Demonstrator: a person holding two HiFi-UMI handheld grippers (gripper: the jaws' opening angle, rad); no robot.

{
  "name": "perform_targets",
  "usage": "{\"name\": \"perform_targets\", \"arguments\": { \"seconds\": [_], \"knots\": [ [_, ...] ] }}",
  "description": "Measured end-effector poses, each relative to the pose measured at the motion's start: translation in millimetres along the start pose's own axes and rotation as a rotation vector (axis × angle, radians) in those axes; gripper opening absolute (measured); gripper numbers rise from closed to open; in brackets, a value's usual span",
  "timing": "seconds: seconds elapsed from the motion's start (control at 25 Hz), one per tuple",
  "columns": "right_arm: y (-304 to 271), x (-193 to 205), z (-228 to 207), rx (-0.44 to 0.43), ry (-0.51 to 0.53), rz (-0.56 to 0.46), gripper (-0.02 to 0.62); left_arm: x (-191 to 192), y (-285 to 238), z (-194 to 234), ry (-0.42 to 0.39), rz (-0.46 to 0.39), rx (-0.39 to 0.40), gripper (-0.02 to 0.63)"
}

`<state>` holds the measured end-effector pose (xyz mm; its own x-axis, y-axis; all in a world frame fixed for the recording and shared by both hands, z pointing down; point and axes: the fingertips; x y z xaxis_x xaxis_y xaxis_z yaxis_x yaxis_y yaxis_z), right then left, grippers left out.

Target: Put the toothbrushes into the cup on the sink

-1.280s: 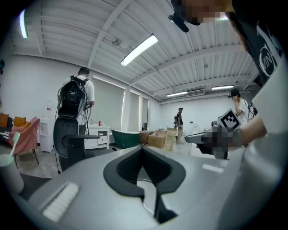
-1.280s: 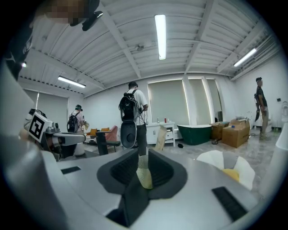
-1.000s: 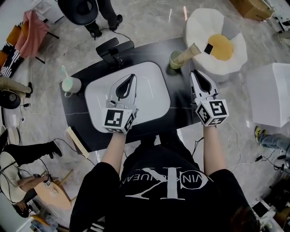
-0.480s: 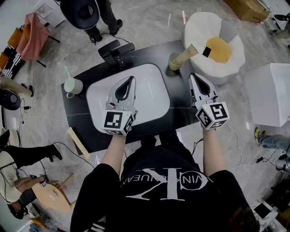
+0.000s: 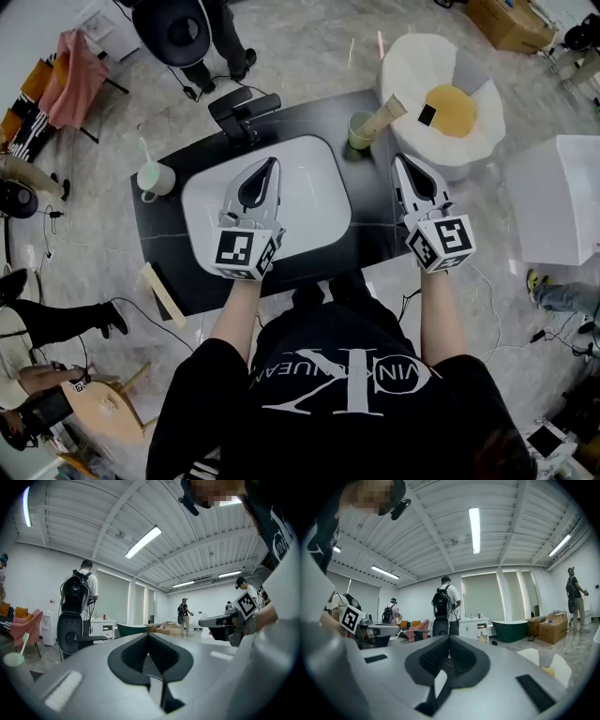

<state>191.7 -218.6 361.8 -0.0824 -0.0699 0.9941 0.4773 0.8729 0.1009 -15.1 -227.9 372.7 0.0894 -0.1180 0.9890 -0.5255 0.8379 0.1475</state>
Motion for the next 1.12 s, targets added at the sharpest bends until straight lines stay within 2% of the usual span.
{"name": "perform_targets", "arguments": {
  "seconds": [0.56, 1.12],
  "knots": [
    [1, -21, 0, -0.005, 0.022, -0.042, 0.014, -15, 5, 0, -0.023, -0.022, -0.018, 0.009],
    [-9, -24, 7, -0.036, 0.035, -0.048, 0.012, -21, 8, 8, -0.041, -0.027, -0.035, 0.009]
  ]
}}
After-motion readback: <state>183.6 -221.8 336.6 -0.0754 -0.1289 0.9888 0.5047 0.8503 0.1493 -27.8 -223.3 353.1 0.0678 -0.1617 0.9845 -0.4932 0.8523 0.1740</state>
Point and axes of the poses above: the fingertips, and each gripper's own axes: y backward along the fingers, z to its left, x out of its underside, and after that the axes turned 10 degrees about -z, right-handed
